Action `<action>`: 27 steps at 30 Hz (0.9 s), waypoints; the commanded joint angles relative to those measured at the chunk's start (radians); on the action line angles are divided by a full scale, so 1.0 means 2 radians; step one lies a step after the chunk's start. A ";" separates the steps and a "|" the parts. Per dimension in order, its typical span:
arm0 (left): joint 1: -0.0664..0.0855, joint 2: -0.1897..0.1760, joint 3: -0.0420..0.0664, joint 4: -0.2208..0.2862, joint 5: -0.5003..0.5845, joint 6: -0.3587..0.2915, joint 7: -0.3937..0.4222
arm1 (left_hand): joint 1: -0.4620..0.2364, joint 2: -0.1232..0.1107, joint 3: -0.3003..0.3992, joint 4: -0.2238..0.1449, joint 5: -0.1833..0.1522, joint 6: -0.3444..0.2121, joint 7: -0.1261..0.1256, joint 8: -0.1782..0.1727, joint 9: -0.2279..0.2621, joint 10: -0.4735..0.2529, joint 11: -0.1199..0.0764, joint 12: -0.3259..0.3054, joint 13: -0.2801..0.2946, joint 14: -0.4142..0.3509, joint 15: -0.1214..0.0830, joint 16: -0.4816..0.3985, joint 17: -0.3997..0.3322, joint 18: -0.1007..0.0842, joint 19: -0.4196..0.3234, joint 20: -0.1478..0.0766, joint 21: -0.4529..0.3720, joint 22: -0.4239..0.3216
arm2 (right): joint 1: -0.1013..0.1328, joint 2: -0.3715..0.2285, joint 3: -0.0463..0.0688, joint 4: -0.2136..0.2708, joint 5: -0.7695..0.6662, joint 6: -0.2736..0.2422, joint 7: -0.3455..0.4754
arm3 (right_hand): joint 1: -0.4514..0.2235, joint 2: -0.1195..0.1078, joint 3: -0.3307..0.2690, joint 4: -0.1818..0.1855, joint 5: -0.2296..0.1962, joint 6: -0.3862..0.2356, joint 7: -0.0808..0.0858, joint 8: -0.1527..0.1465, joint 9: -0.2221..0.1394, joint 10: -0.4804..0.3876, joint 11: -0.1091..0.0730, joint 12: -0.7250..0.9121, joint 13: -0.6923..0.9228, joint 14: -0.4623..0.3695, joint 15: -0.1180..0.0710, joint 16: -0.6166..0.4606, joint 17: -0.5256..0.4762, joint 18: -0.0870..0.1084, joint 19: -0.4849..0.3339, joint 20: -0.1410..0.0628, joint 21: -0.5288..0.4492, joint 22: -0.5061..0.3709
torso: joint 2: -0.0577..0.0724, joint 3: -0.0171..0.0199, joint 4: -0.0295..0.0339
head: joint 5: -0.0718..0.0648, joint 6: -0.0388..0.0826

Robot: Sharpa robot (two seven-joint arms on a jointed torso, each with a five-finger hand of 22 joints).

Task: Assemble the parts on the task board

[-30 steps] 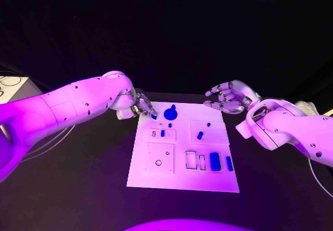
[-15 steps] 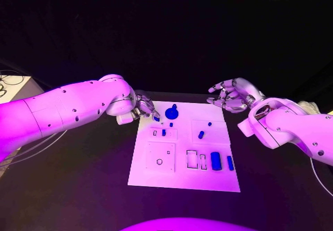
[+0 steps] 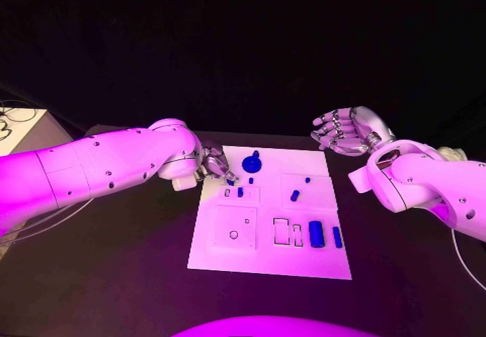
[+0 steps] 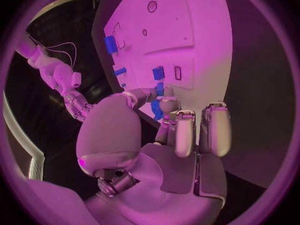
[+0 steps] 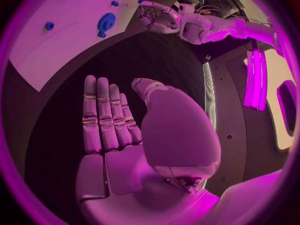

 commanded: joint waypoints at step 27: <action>-0.010 0.000 -0.004 0.005 -0.045 0.018 -0.016 | 0.000 0.002 0.079 -0.081 0.005 0.006 -0.003 0.002 0.022 0.004 0.000 0.004 0.002 0.045 -0.004 0.002 0.109 -0.008 0.003 0.000 0.002 0.022 | -0.001 0.005 0.000 -0.014 0.117 0.019 0.092 | -0.032 0.009 0.023 -0.052 0.005 0.000 0.022 -0.026 -0.026 0.018 0.019 -0.096 -0.146 -0.005 0.028 -0.159 -0.142 0.006 -0.025 0.031 -0.063 -0.177 | 0.001 0.0002 -0.0014 | 0.005 -0.009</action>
